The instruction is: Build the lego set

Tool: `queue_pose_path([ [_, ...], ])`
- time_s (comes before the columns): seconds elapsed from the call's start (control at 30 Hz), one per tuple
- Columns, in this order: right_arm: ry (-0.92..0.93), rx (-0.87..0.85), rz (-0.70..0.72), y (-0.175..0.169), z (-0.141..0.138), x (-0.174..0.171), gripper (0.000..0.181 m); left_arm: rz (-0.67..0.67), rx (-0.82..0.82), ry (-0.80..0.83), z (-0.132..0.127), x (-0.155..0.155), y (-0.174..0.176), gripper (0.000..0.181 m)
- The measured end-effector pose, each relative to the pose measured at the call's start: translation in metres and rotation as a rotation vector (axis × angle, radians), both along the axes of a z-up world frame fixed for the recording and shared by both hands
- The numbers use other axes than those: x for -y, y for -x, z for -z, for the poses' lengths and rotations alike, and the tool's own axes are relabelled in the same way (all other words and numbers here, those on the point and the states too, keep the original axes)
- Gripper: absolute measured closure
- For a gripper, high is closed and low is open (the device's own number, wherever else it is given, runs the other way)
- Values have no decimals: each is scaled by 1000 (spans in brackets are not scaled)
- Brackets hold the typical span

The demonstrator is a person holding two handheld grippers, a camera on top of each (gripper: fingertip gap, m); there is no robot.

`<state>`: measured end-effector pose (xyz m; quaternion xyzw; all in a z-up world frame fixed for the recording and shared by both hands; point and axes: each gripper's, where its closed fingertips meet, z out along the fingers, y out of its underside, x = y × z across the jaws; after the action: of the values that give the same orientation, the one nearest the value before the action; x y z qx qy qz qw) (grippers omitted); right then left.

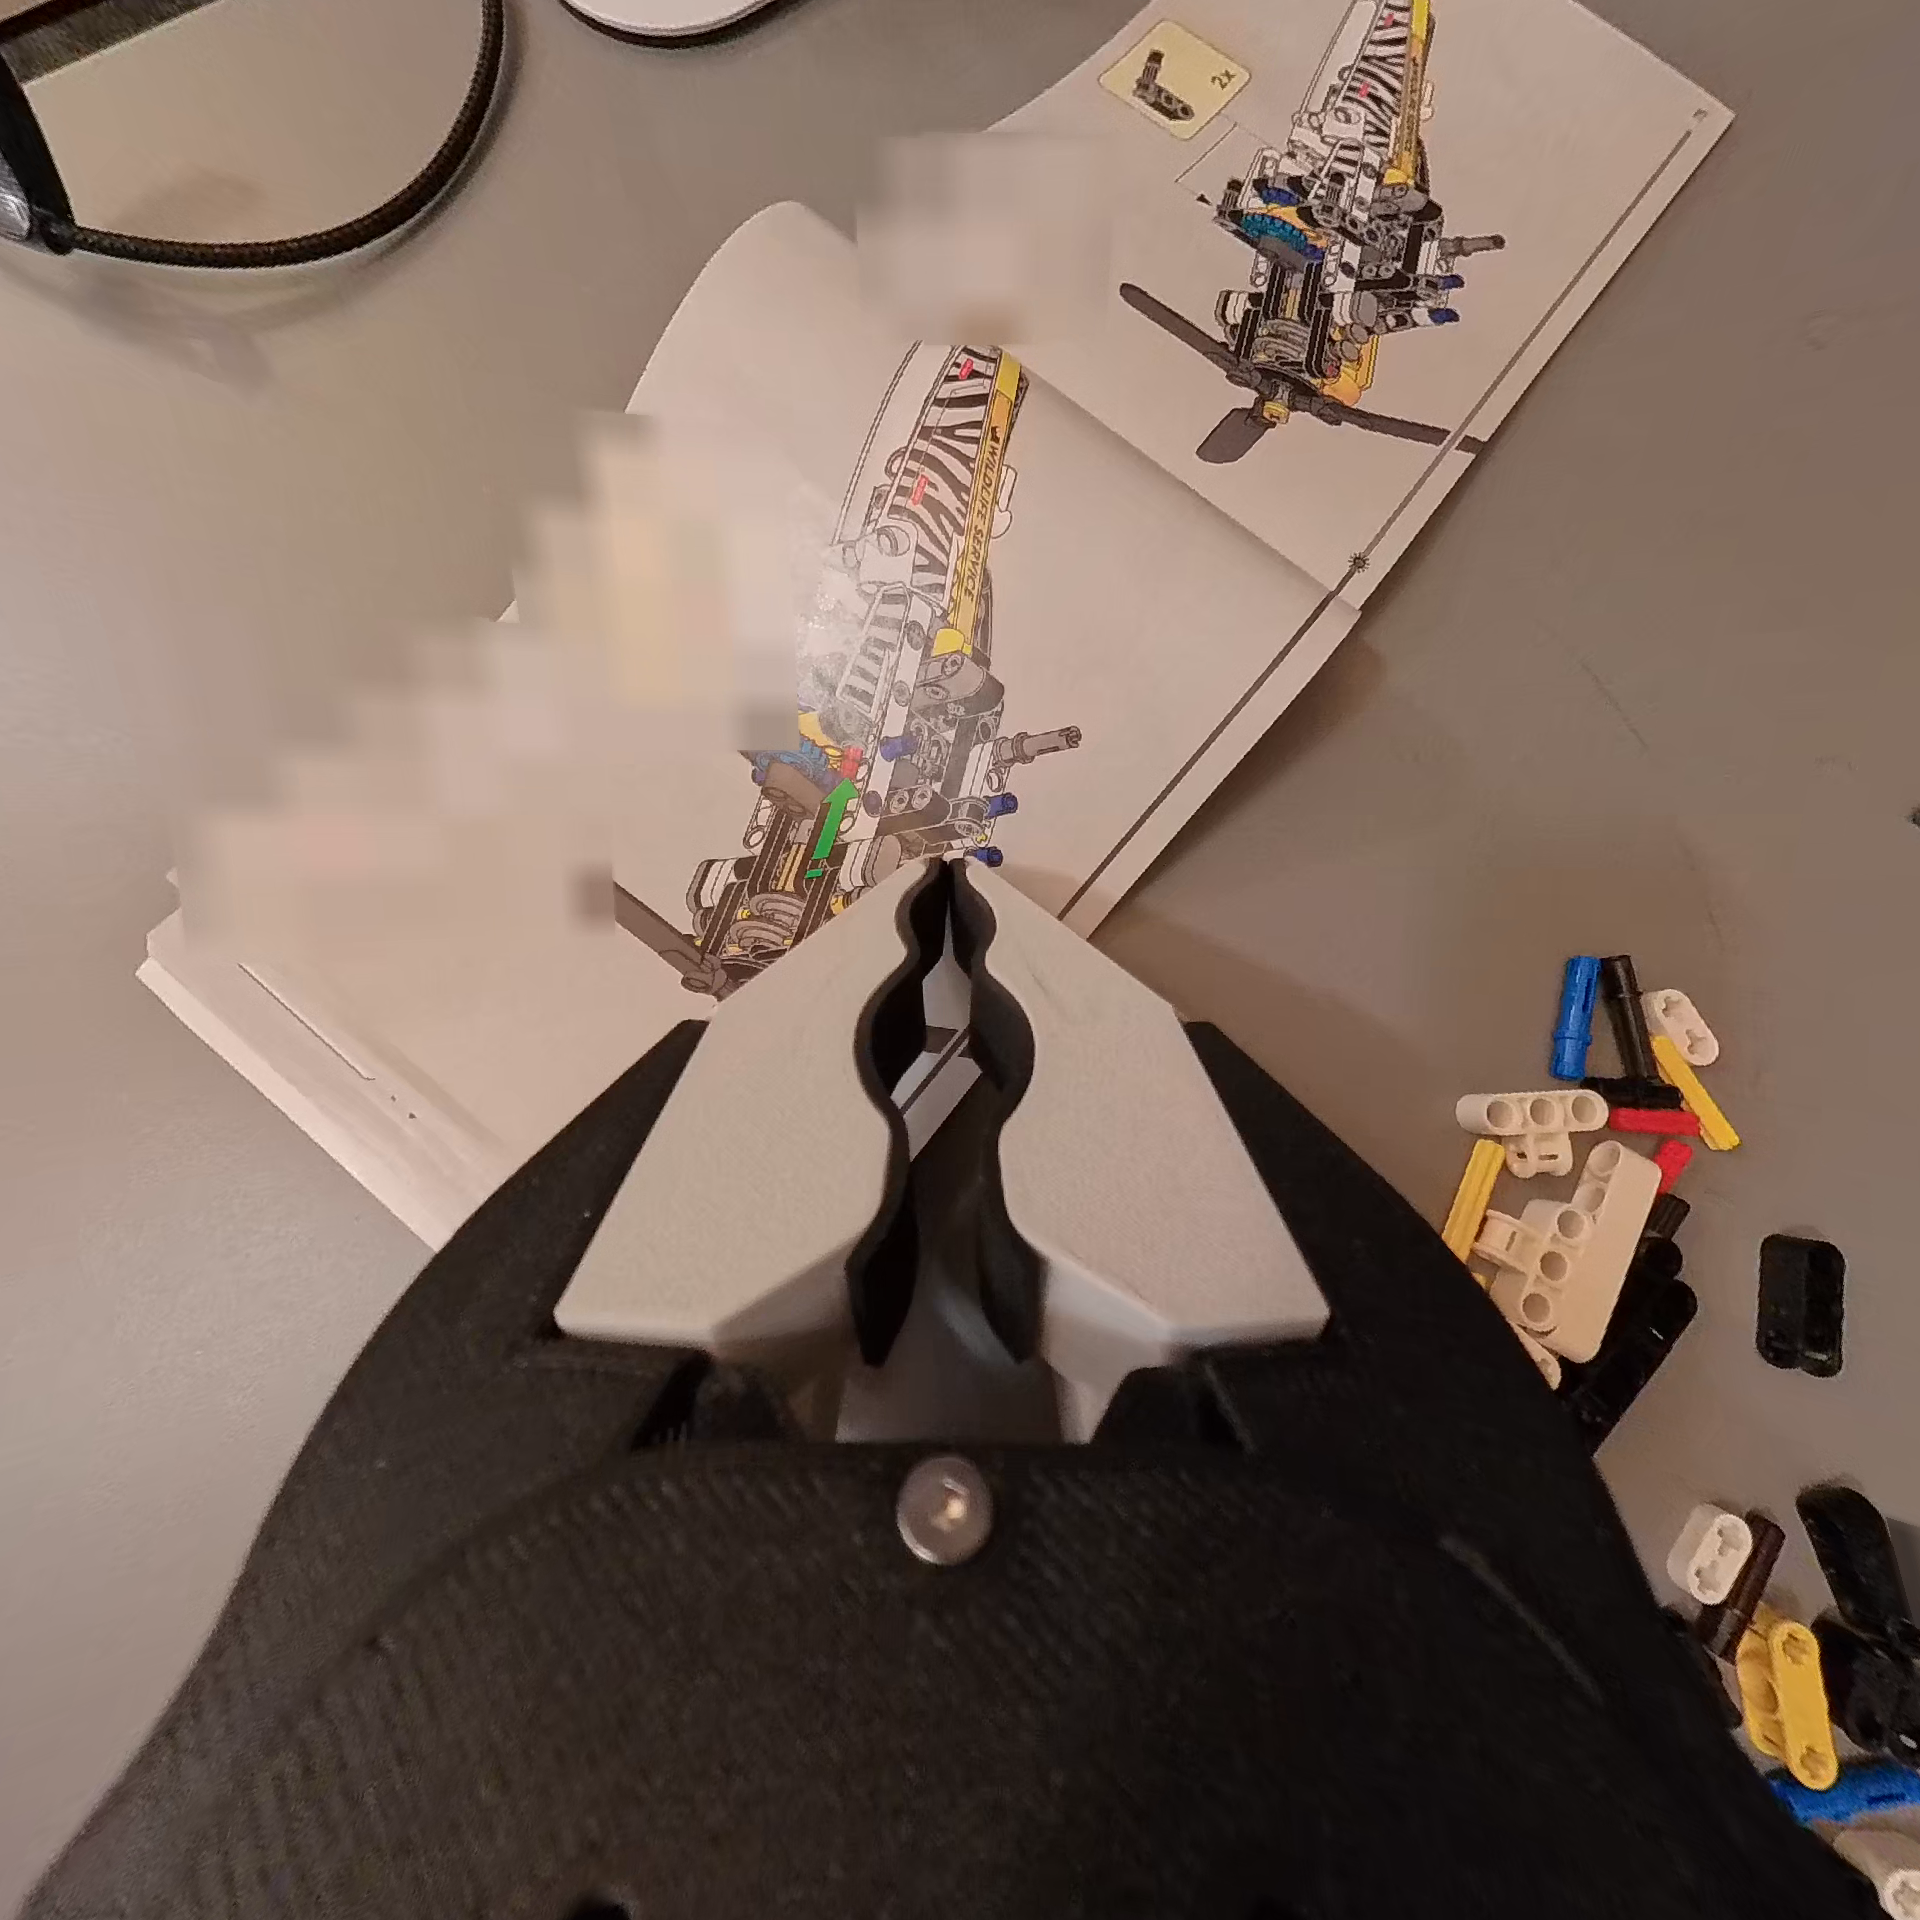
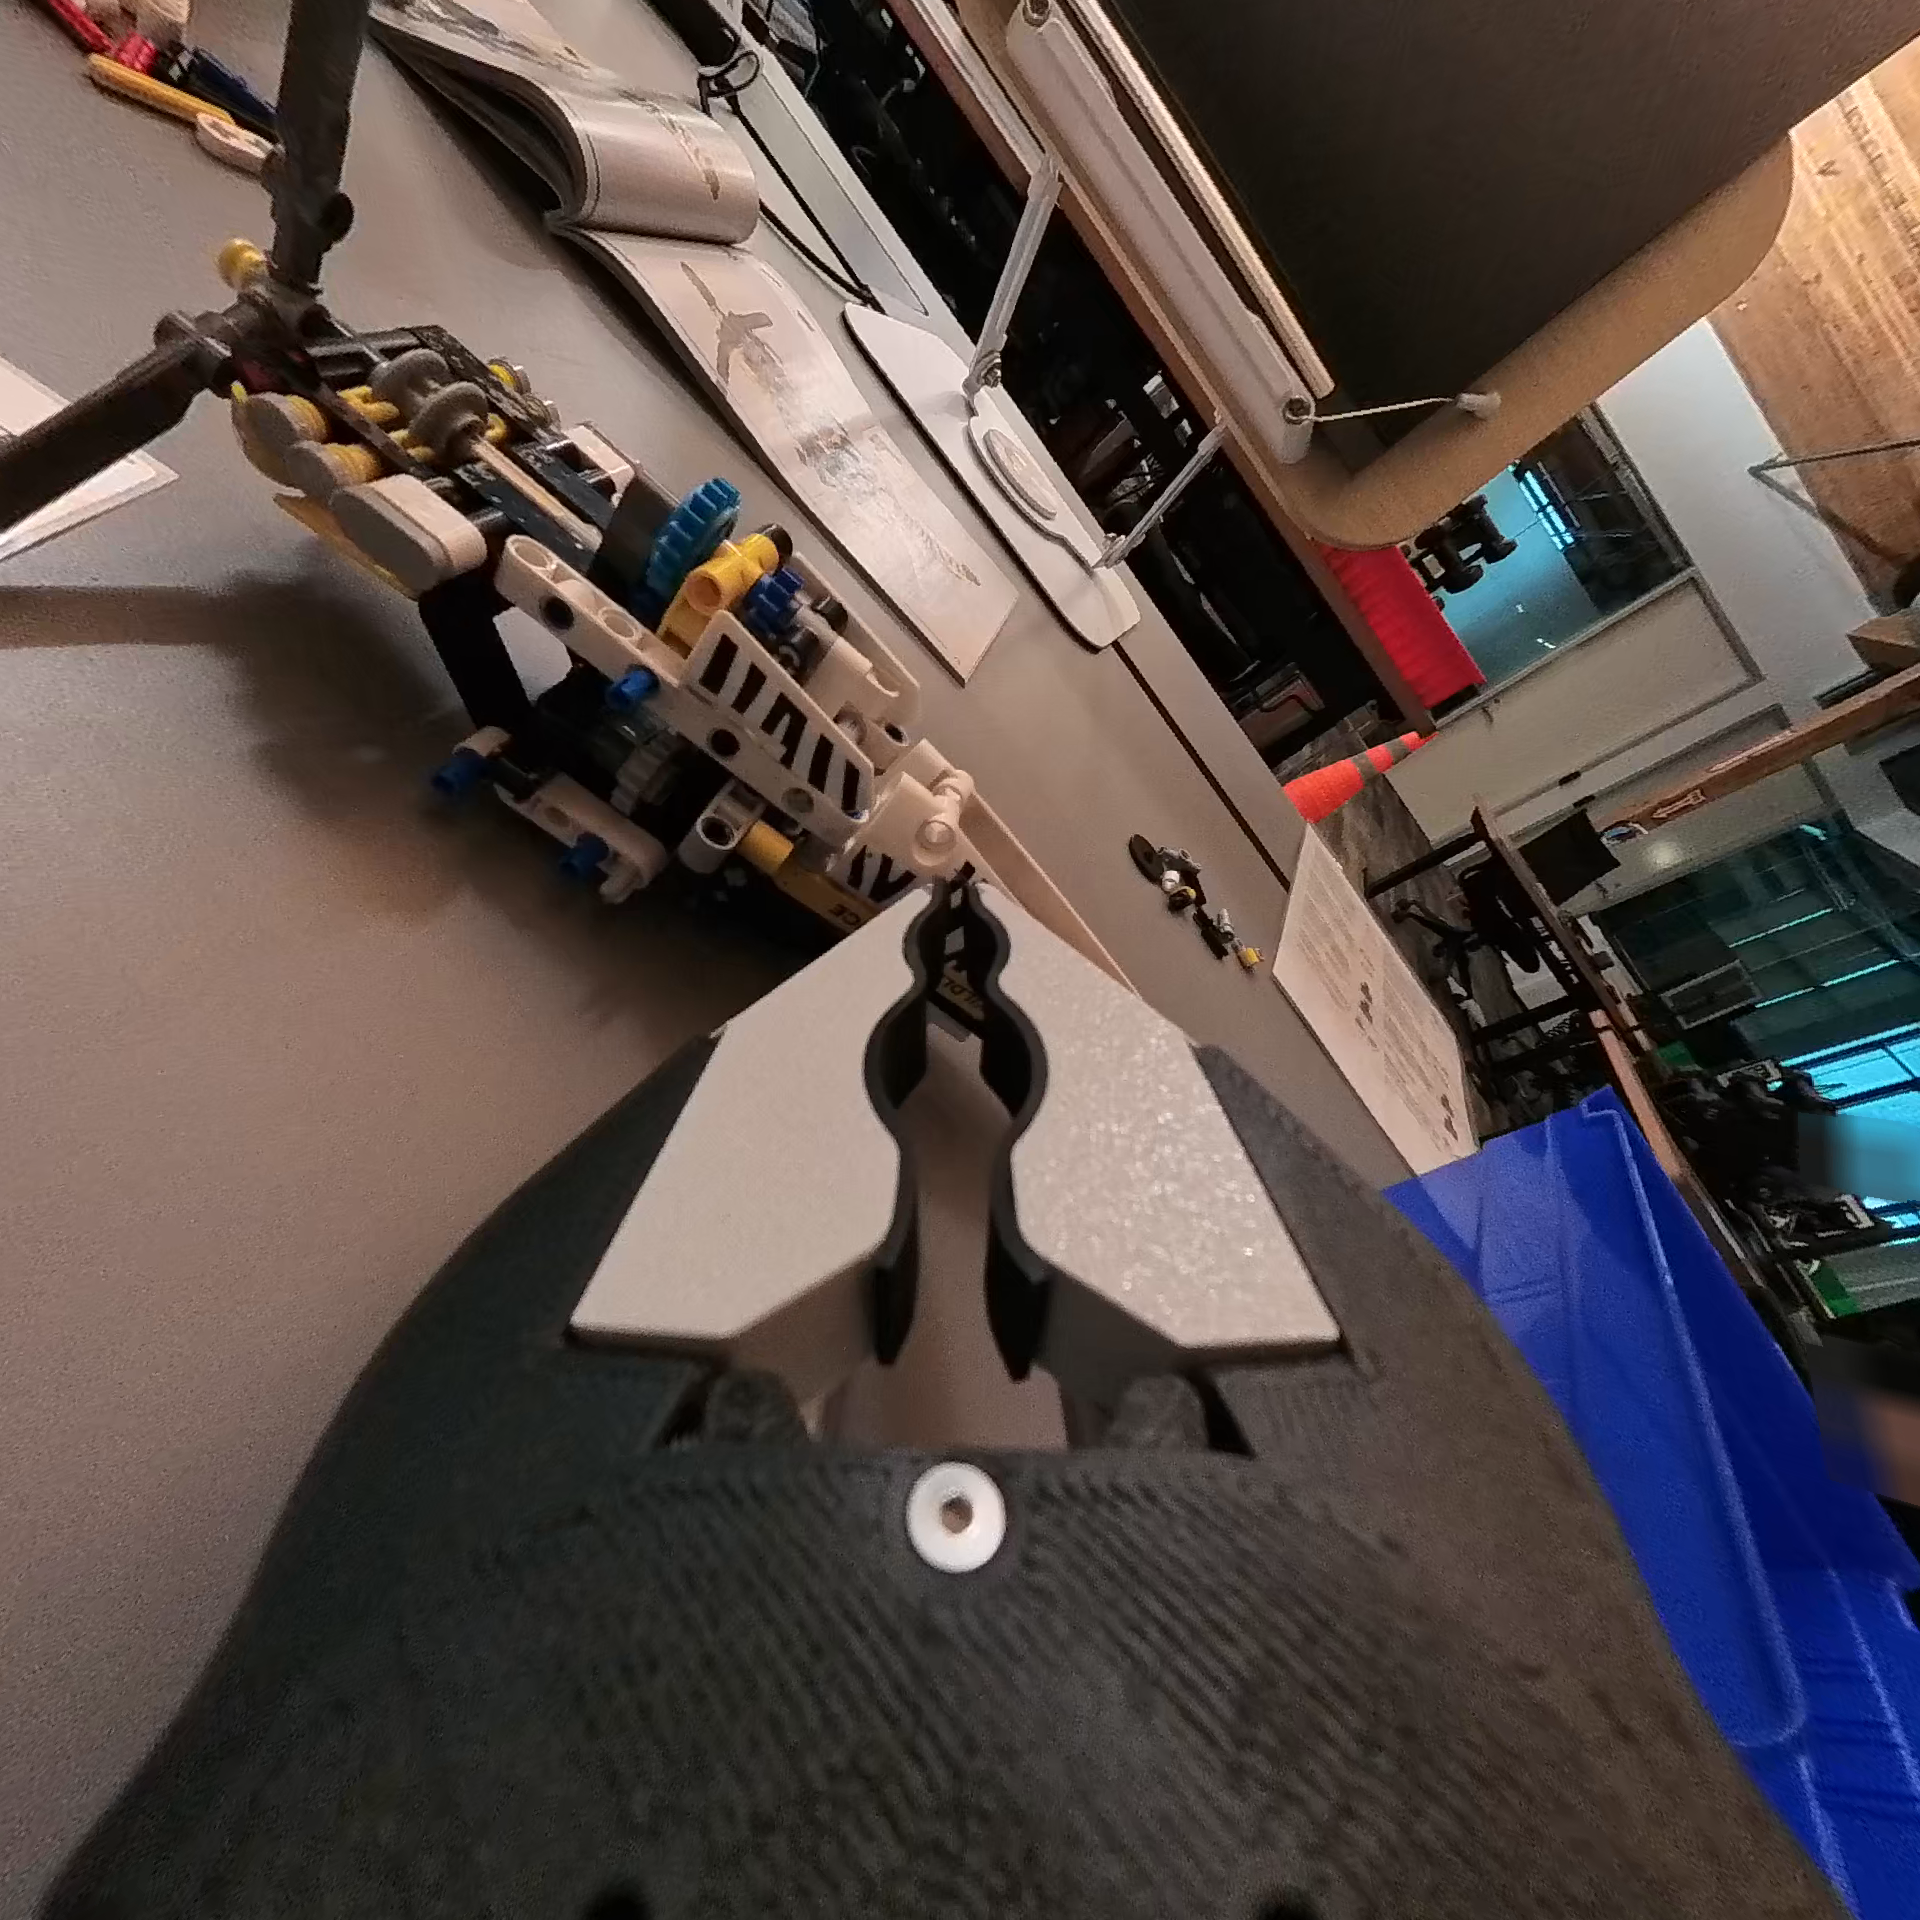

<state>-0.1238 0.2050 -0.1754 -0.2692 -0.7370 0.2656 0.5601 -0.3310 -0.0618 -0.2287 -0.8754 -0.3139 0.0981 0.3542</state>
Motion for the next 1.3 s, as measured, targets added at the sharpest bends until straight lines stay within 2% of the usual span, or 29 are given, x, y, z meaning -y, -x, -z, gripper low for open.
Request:
queue_pose_path([
  [1.3, 12, -7, -2, -1, -2, -1, 181, -5, 6, -10, 0, 0, 0, 180],
])
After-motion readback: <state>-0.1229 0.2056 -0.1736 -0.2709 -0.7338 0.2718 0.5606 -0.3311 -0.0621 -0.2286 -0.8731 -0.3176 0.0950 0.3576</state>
